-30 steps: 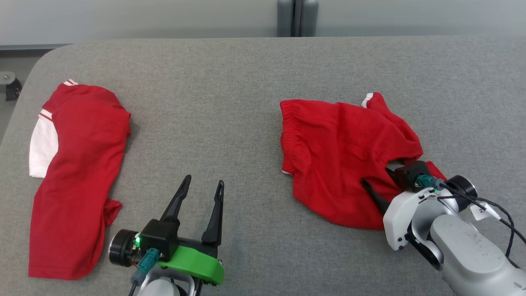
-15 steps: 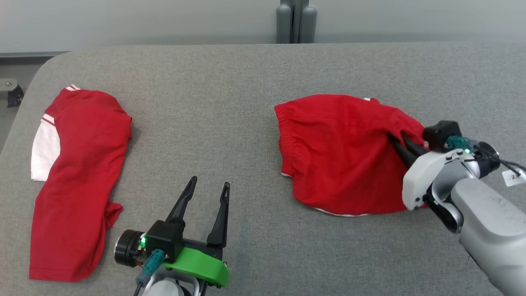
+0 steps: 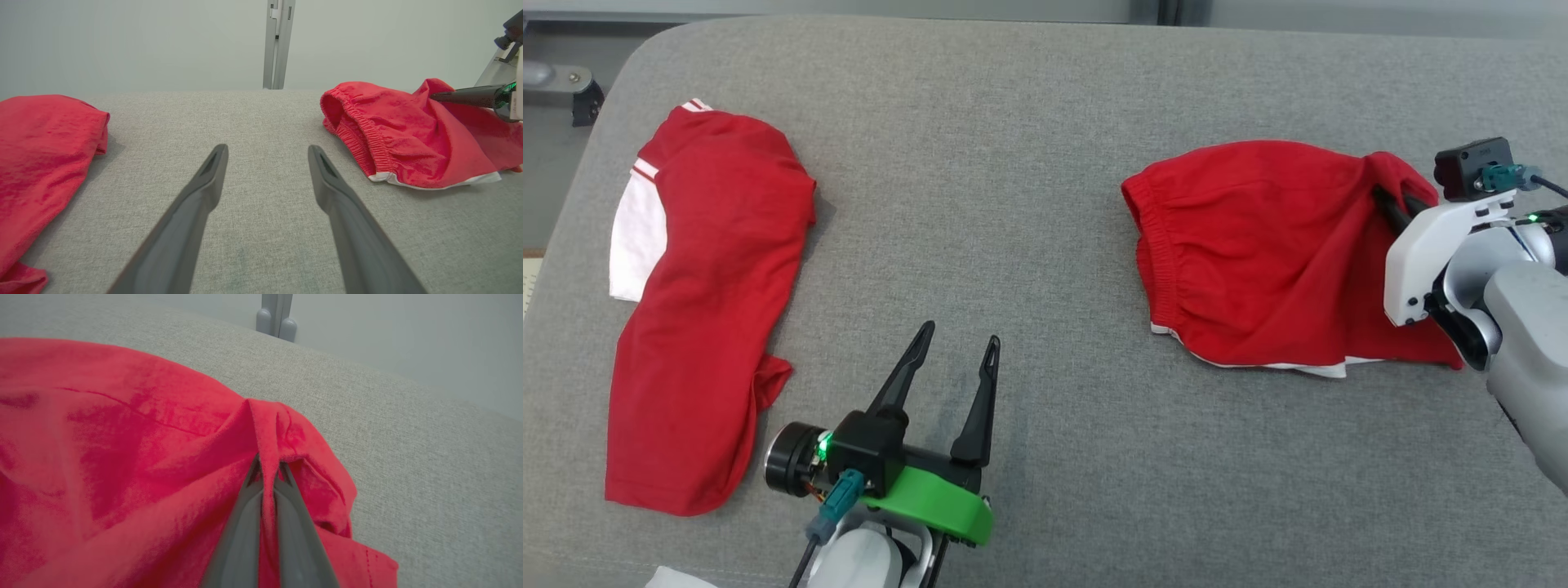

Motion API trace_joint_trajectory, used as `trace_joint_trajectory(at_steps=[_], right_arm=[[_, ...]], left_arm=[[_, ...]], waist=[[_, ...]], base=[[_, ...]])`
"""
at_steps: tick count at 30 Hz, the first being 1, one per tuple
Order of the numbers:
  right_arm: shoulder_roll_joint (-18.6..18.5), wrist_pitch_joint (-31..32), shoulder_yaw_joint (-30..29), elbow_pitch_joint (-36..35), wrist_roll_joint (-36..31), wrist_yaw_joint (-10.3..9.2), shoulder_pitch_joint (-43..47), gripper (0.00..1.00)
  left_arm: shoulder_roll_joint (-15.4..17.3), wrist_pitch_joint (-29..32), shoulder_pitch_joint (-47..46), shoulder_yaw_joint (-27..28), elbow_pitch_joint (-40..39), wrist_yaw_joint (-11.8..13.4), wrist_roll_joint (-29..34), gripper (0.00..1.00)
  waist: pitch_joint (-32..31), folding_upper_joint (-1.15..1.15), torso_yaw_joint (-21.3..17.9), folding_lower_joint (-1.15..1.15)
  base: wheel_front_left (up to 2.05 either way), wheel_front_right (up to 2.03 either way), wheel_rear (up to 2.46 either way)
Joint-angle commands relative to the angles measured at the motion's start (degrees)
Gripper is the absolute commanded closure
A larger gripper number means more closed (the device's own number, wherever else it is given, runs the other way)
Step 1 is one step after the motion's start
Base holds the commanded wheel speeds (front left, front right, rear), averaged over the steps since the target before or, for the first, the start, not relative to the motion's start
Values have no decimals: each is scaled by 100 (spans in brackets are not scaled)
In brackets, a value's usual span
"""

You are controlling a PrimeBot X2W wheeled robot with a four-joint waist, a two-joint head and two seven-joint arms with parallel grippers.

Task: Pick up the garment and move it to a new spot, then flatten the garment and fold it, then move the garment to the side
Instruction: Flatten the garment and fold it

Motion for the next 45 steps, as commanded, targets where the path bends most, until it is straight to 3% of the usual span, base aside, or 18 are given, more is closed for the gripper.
trace_joint_trajectory(at_steps=[1, 3, 4, 5, 15, 22, 28, 32, 35, 41, 45], right_arm=[[-23, -2, 31, 137, 11, -3, -141, 100], [-37, -31, 83, 360, -27, -3, -280, 100], [-33, -78, 94, 489, -42, -3, -367, 82], [-4, -97, 87, 641, -33, -3, -426, 0], [299, -561, 195, 1397, -18, -3, -539, 0], [392, -1042, 347, 1030, 292, -3, -256, 0], [297, -1389, 200, 290, 634, -3, 323, 0], [307, -1428, -361, -497, 435, -2, 898, 0], [450, -1428, -1146, -1282, 73, -3, 1629, 0], [1166, -1430, -2418, -2694, -756, -2, 2984, 0], [1537, -1431, -2659, -3184, -1175, -2, 3466, 0]], left_arm=[[18, -3, -140, -25, -1, 27, -40, 0], [18, -3, -203, -54, 12, 41, -45, 0], [18, -3, -240, -64, 16, 42, -43, 0], [18, -3, -277, -74, 18, 53, -46, 0], [18, -3, -241, 29, 60, 56, 28, 0], [18, -3, -57, 270, 40, 29, 51, 0], [18, -3, 85, 395, -24, -37, -32, 0], [18, -3, 157, 477, -55, -50, -66, 0], [18, -3, 191, 462, -9, -104, 67, 0], [19, -2, 247, 510, 90, -184, 108, 0], [19, -2, 183, 543, 220, -256, 206, 0]], waist=[[160, 0, 134, 0], [196, 0, 152, 0], [215, 0, 153, 0], [227, 0, 151, 0], [2, 0, -193, 0], [-382, 0, -698, 0], [-660, 0, -1094, 0], [-739, 0, -1353, 0], [-754, 0, -1523, 0], [-694, 0, -1805, 0], [-592, 0, -1976, 0]], base=[[0, 0, 0], [0, 0, 0], [0, 0, 0], [0, 0, 0], [0, 0, 0], [0, 0, 0], [0, 0, 0], [0, 0, 0], [0, 0, 0], [0, 0, 0], [0, 0, 0]])
